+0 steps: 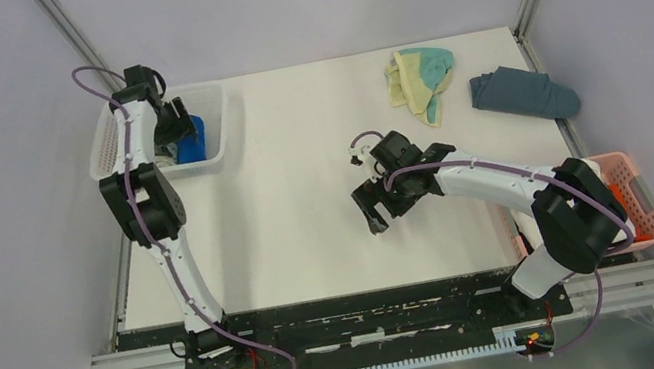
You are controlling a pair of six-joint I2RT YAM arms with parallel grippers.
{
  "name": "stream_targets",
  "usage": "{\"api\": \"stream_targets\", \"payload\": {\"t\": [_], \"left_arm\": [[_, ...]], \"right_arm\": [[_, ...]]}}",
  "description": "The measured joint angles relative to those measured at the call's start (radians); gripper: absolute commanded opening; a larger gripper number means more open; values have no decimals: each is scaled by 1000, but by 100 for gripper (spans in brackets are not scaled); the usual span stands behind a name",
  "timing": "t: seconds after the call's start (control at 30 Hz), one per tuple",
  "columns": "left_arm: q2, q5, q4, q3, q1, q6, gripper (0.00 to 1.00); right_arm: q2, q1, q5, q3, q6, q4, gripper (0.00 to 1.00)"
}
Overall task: Roll the towels
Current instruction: Place the towel in the bin.
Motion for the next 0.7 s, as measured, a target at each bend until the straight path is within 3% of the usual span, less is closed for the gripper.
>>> {"api": "stream_targets", "payload": {"t": [0.23,0.57,0.7], "left_arm": [[-156,18,4,-111,2,-3,82],[-585,84,166,-527,-118,-56,86],[-806,132,269,-732,-179,-57,97]], "right_arm": [[-10,-2,70,18,0,0,100],[-58,-55,345,77,35,87,100],[-29,-146,418,150,51,107,100]]}}
